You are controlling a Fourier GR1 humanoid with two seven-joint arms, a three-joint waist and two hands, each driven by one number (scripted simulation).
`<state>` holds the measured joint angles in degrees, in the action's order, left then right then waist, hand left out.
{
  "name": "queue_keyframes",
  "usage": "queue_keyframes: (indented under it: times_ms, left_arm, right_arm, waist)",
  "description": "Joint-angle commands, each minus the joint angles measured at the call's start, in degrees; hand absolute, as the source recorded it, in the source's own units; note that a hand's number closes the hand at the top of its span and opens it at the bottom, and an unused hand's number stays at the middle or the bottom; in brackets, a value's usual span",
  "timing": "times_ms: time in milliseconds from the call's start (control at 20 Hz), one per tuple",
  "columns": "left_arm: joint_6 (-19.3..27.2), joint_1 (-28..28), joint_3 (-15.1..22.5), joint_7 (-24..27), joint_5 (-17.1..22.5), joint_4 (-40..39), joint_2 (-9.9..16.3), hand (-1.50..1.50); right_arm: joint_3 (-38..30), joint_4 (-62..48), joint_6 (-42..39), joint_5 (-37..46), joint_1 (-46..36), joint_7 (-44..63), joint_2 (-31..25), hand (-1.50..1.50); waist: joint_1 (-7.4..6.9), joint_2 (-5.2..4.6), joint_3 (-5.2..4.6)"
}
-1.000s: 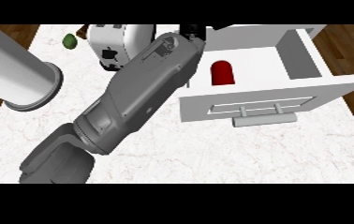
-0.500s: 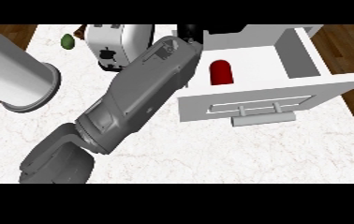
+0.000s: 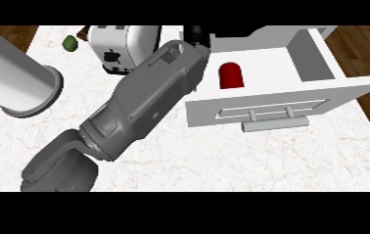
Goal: Pick up the can, place it into the drawer and close the drawer
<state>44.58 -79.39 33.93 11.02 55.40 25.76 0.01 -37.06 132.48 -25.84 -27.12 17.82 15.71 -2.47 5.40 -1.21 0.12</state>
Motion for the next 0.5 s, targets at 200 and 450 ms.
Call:
queue_keyframes:
  times_ms: [200,450]
  left_arm:
    - [-1.33,-0.66,-0.3,4.3,2.4,2.17,-0.01,-1.5]
    - [-0.11,-1.13,0.75,5.28,4.34,2.97,-0.01,-1.5]
  right_arm:
    - [0.95,5.84,-1.56,12.3,-5.39,-5.09,-4.0,-1.5]
    - [5.85,4.78,-1.51,22.66,-10.58,-9.56,-3.37,-1.5]
  waist:
    - [-1.91,0.09,-0.1]
    - [-2.47,-0.08,-0.05]
